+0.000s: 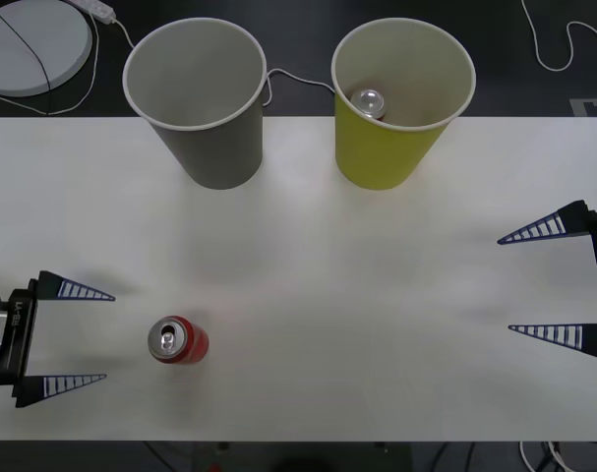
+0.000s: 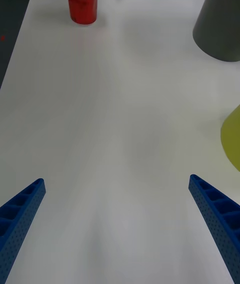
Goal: Put the can into the green bin and the plastic bottle into the gray bin
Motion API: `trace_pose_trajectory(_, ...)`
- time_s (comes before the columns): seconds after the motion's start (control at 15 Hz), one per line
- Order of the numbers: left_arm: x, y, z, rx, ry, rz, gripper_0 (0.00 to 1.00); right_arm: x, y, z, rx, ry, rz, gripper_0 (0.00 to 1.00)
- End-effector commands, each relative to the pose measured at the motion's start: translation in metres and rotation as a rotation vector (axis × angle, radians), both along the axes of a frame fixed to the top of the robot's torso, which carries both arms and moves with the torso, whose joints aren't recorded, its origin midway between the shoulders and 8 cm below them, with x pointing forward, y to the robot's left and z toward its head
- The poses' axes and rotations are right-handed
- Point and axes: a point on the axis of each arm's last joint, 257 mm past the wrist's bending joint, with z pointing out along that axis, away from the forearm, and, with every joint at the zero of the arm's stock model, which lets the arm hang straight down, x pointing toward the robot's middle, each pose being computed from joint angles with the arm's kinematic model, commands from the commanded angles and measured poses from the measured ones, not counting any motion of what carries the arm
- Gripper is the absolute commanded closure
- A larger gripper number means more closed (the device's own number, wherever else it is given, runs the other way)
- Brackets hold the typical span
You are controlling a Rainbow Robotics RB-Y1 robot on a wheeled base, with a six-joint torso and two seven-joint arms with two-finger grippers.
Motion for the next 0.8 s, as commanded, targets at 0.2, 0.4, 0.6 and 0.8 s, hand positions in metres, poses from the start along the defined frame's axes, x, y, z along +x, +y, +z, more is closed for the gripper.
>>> trace_pose_trajectory(0.2,-0.008,-0.020,-0.010,-0.060,0.032,-0.014,0.00,0.000,0.000,0.000,0.000,0.000,0.000,0.00)
trace_pose_trajectory(0.4,-0.010,-0.035,-0.019,-0.095,0.049,-0.010,0.00,0.000,0.000,0.000,0.000,0.000,0.000,0.00)
trace_pose_trajectory(0.6,-0.005,-0.048,-0.027,-0.117,0.042,0.010,0.00,0.000,0.000,0.000,0.000,0.000,0.000,0.00)
trace_pose_trajectory(0.8,0.004,-0.062,-0.034,-0.129,0.026,0.032,0.00,0.000,0.000,0.000,0.000,0.000,0.000,0.00)
